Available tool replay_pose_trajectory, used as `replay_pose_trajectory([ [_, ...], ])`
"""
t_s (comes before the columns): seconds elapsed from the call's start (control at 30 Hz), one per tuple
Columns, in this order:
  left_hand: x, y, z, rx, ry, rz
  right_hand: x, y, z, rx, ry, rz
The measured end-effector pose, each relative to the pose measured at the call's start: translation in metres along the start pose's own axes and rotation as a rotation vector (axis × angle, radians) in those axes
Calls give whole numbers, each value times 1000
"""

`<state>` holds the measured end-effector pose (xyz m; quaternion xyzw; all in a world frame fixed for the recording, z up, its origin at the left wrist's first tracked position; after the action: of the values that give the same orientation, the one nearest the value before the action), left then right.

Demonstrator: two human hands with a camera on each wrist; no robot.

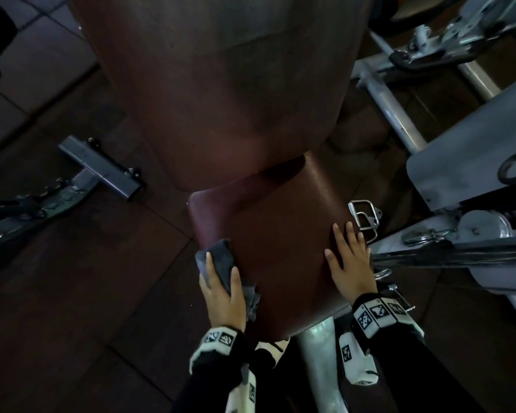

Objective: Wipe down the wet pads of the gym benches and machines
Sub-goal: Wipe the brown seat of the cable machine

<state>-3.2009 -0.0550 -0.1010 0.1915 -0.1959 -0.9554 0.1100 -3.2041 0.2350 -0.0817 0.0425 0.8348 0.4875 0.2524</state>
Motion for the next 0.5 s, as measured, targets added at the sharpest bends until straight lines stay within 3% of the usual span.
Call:
replay_pose_trajectory([
  [0.13,-57,-10,-28,35,15,-25,-1,-1,1,2,-17,17],
  [0.33,-85,-17,-24,111,-143,-107,-21,-1,10,133,-37,84],
  [0.43,-80,-32,2,204,-331,-222,-47,-7,22,200,-65,127],
  [0.5,-79,-58,19,345,-452,-368,-69,-15,28,244,-86,165],
])
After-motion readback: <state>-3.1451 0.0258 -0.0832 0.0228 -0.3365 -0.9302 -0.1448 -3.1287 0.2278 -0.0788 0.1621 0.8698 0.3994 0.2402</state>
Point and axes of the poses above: each hand's wrist, its own x-axis towards the middle knuckle, its own y-axis out of the back of the hand, z = x × y, the point moved 9 cm from there along x, towards the middle knuckle, and after that the axes turned 3 degrees about -x, right-handed, at the moved point
